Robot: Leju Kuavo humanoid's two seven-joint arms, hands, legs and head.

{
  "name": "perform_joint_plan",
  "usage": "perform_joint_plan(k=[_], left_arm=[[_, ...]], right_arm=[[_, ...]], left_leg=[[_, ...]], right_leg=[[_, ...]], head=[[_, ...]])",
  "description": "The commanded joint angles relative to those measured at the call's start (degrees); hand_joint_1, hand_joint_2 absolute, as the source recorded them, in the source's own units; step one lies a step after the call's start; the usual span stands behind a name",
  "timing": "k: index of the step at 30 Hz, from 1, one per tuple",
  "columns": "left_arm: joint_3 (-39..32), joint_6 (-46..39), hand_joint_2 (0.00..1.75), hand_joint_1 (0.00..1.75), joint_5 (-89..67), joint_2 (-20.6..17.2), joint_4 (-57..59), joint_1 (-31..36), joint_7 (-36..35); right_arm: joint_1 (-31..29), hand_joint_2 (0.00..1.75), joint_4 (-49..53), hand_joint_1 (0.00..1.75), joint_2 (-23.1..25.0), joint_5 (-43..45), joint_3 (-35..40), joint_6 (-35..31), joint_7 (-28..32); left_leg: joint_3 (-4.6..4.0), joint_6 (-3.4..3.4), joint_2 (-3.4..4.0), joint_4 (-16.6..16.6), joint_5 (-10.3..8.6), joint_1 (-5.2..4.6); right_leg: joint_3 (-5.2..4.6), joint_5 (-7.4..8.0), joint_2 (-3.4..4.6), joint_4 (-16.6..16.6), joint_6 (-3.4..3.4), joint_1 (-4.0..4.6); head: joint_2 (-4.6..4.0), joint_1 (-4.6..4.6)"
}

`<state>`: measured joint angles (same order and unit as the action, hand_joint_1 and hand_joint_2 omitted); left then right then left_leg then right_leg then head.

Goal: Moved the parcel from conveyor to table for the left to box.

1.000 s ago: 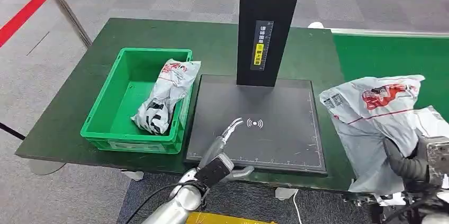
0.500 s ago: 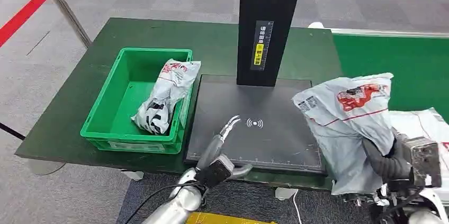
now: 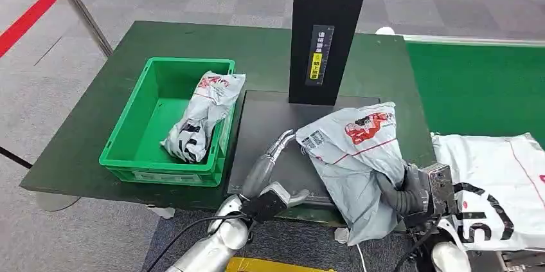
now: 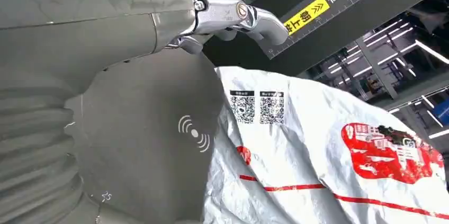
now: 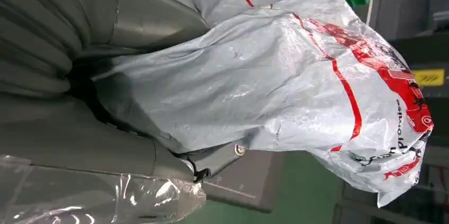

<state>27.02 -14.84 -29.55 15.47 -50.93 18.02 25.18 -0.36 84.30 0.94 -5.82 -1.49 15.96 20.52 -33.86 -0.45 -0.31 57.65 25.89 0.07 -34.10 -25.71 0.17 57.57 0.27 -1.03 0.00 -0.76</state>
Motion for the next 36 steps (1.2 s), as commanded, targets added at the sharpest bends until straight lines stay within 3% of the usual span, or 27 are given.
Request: perform_joint_plan(k=[1, 5, 14, 21, 27, 36], left_arm=[[-1.3, -0.9, 1.75, 0.0, -0.9, -0.8, 2.4, 2.0, 0.6], [-1.7, -2.5, 1.75, 0.0, -2.2, -1.2, 1.9, 2.5, 1.2], [-0.5, -1.7, 1.75, 0.0, -2.4, 0.8, 2.9, 4.7, 1.8], [-0.1, -2.2, 1.75, 0.0, -2.4, 1.0, 3.1, 5.4, 1.8], [1.0, -3.0, 1.75, 0.0, -2.5, 2.2, 4.0, 7.5, 2.1], [2.6, -3.7, 1.75, 0.0, -2.4, 2.8, 4.8, 9.2, 2.4]], right_arm=[[-4.2, 1.75, -8.7, 1.75, 0.9, 2.6, 5.0, 1.2, -0.4], [-10.7, 1.75, -18.1, 1.75, 2.3, 4.1, 8.4, 1.9, 1.4], [-24.4, 1.75, -33.7, 1.75, 4.9, 5.0, 13.1, 0.6, 0.3], [-25.3, 1.75, -34.5, 1.75, 4.9, 4.9, 13.6, 0.3, -0.3], [-31.9, 1.75, -39.4, 1.75, 6.3, 4.0, 15.9, -2.0, -3.2], [-35.3, 1.75, -42.5, 1.75, 7.5, 1.7, 20.0, -5.1, -6.1]], left_leg=[[0.12, -0.02, 0.18, 0.0, 0.03, 0.04], [0.15, -0.04, 0.49, -0.1, 0.04, 0.1], [0.11, -0.08, 0.38, 0.0, -0.14, 0.07], [0.19, -0.04, 0.24, -0.1, -0.18, 0.12], [0.05, -0.04, 0.19, 0.0, -0.2, 0.07], [0.04, -0.08, 0.12, 0.0, -0.22, 0.06]], right_leg=[[0.08, 0.03, 0.15, -0.1, -0.04, 0.05], [0.06, 0.15, 0.44, -0.1, -0.07, 0.12], [0.01, 0.19, 0.35, -0.1, -0.02, 0.08], [0.15, 0.22, 0.22, -0.2, 0.0, 0.13], [0.01, 0.22, 0.2, -0.1, 0.01, 0.09], [-0.01, 0.2, 0.14, 0.0, 0.02, 0.08]], head=[[0.0, 0.0], [0.0, 0.0], [0.0, 0.0], [0.0, 0.0], [0.0, 0.02], [0.0, 0.0]])
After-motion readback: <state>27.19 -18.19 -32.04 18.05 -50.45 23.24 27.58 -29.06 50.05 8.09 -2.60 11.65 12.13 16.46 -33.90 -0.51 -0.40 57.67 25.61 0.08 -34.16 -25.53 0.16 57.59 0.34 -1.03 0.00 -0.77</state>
